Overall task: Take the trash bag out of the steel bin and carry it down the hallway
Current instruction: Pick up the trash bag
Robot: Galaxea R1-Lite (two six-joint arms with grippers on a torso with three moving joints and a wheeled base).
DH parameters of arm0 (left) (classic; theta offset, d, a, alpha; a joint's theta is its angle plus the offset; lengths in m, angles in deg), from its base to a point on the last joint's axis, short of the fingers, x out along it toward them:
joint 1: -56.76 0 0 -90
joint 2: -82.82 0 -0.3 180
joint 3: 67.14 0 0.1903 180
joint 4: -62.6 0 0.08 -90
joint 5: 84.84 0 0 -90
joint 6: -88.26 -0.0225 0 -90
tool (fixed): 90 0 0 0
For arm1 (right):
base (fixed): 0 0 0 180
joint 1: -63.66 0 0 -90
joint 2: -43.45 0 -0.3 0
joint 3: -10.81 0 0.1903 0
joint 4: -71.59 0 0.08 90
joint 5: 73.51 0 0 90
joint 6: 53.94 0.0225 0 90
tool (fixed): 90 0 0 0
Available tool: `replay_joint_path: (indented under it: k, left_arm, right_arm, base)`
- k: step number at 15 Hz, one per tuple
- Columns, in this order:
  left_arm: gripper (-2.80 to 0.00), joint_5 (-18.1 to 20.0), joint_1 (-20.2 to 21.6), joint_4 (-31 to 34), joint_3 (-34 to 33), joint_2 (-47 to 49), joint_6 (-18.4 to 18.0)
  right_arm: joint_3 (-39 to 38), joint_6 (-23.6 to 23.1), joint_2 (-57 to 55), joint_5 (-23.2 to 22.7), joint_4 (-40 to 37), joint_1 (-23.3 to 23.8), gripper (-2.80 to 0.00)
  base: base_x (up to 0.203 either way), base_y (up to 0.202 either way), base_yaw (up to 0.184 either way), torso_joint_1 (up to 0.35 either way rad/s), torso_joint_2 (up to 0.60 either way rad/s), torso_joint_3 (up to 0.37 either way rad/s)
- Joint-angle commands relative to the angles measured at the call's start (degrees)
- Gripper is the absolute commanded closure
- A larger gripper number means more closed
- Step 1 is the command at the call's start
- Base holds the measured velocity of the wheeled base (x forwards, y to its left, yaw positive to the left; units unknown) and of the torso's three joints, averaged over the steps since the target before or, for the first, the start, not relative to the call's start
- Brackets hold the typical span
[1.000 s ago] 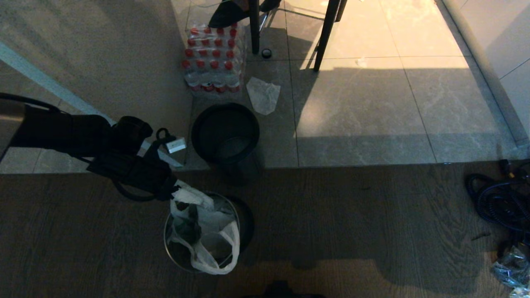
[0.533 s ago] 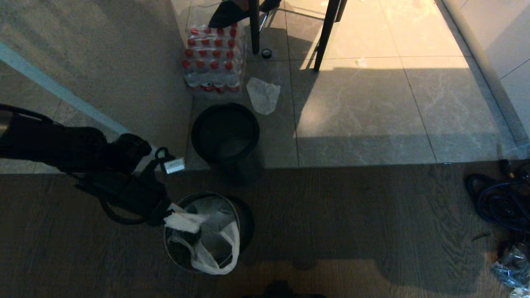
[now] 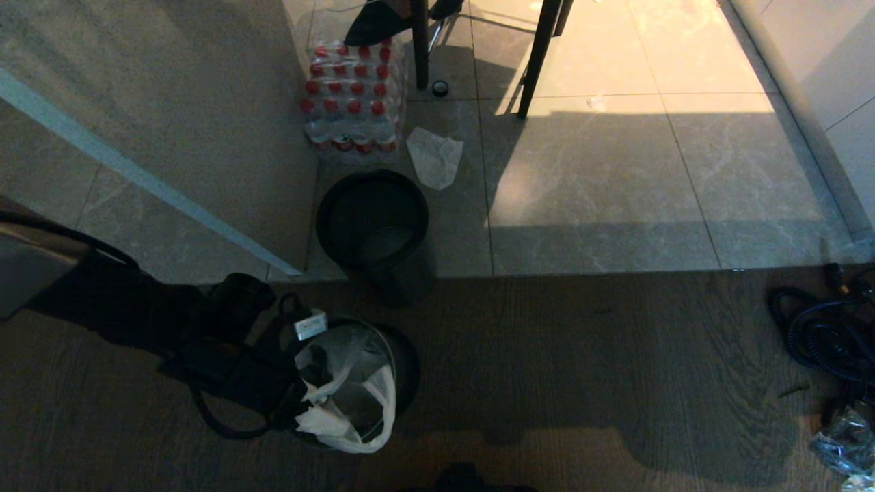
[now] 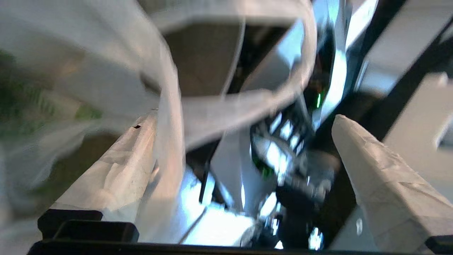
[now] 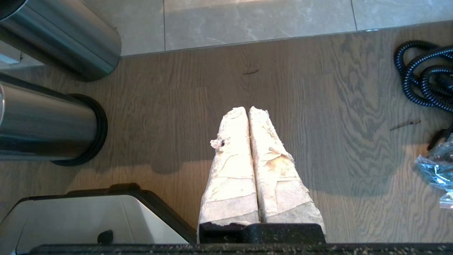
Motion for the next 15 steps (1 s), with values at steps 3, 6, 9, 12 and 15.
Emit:
replay_joint_path:
  k: [3,6,9,12,15]
  left_arm:
    - [-2.8,1.8,-1.7,-4.3,-1.8,0.3,3.0]
    - [-2.8,4.3,-4.5,-4.8,-1.2,-0.8,11.1]
    - [-2.8,4.5,-4.5,-4.8,-1.1,-1.1,11.8]
    - [-2.8,4.8,-7.4,-5.7,-1.4,-1.7,13.8]
    - [-2.8,0.7,-9.7,-9.6,-2.7,-0.6,13.6]
  right_arm:
    - [0.0,0.0,0.1,0.0,0.0,0.0,0.0]
    - [0.0,0.0,0.1,0.0,0.0,0.0,0.0]
    - [0.0,0.0,0.1,0.0,0.0,0.0,0.0]
    - [0.0,0.0,0.1,0.0,0.0,0.0,0.0]
    - [0.0,0.0,0.1,0.0,0.0,0.0,0.0]
  base:
    - [0.0,0.0,0.0,0.0,0.0,0.0]
    - [0.0,0.0,0.0,0.0,0.0,0.0]
    - [0.0,0.0,0.0,0.0,0.0,0.0]
    - [0.0,0.0,0.0,0.0,0.0,0.0]
    - [0.0,0.0,0.0,0.0,0.0,0.0]
